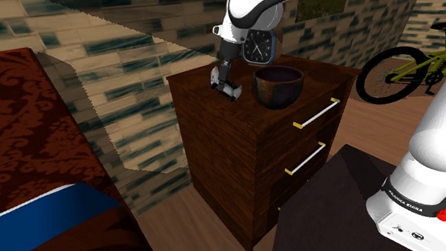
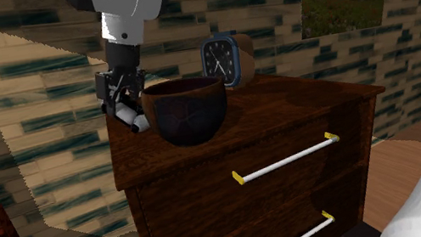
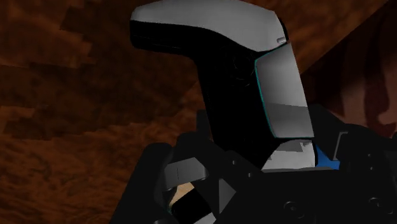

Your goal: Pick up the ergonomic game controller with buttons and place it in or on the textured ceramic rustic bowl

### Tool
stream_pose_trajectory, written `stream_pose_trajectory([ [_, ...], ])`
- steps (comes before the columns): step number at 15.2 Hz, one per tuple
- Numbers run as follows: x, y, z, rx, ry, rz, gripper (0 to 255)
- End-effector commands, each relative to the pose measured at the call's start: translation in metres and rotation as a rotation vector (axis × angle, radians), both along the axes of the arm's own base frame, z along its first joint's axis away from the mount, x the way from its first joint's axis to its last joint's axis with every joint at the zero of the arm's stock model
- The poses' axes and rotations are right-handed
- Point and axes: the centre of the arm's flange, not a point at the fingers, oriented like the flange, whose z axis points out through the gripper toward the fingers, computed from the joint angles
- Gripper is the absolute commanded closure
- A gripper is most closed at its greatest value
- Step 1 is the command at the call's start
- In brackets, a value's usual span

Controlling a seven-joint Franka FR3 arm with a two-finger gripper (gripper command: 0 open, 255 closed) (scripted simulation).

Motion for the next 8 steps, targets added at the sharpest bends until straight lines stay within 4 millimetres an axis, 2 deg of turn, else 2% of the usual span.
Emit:
stream_pose_trajectory([
  [1, 0.000, 0.001, 0.012, 0.000, 0.000, 0.000, 255],
  [8, 0.000, 0.001, 0.049, 0.000, 0.000, 0.000, 255],
])
